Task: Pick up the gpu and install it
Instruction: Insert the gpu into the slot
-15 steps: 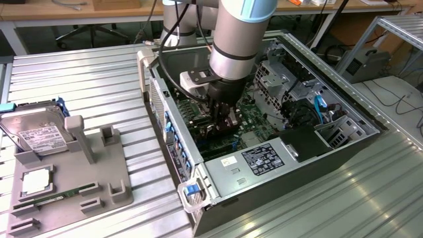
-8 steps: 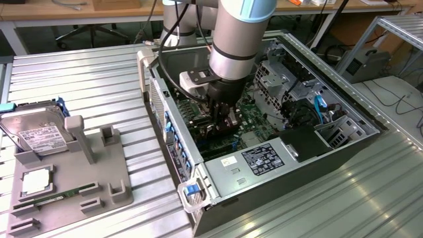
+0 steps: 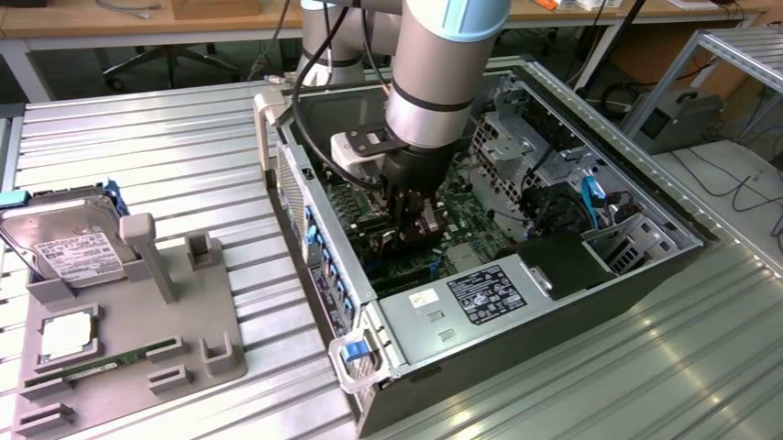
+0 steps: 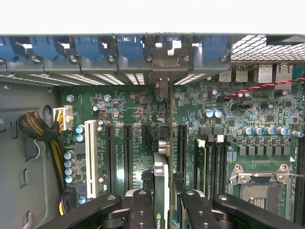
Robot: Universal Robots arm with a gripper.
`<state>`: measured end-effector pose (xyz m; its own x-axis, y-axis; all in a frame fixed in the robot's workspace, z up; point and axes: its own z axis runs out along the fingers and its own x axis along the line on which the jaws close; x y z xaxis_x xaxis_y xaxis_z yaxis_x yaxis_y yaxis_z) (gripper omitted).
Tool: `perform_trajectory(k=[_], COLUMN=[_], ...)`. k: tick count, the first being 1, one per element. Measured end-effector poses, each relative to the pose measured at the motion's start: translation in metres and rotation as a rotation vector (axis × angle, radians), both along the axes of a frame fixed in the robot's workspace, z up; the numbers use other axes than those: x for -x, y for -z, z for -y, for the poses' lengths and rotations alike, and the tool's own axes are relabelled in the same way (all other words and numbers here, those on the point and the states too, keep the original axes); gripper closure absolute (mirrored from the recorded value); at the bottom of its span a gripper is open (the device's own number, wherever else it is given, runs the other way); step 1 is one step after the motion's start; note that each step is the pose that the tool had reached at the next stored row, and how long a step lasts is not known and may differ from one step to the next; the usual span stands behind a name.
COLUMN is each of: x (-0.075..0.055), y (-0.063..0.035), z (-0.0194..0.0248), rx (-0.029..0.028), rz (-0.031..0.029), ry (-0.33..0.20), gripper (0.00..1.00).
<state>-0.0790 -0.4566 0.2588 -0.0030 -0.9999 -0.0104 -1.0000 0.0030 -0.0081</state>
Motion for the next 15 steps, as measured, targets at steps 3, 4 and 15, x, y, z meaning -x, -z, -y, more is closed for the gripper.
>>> perform_trajectory(k=[3, 4, 15], x=[0.0, 0.0, 0.0001], y=[0.0, 0.0, 0.0], z=[0.0, 0.0, 0.0], rx=[0.0, 0.0, -0.0002], rz=[-0.0001, -0.0001, -0.0004], ry=[0.0, 0.0, 0.0], gripper=[0.73, 0.73, 0.73])
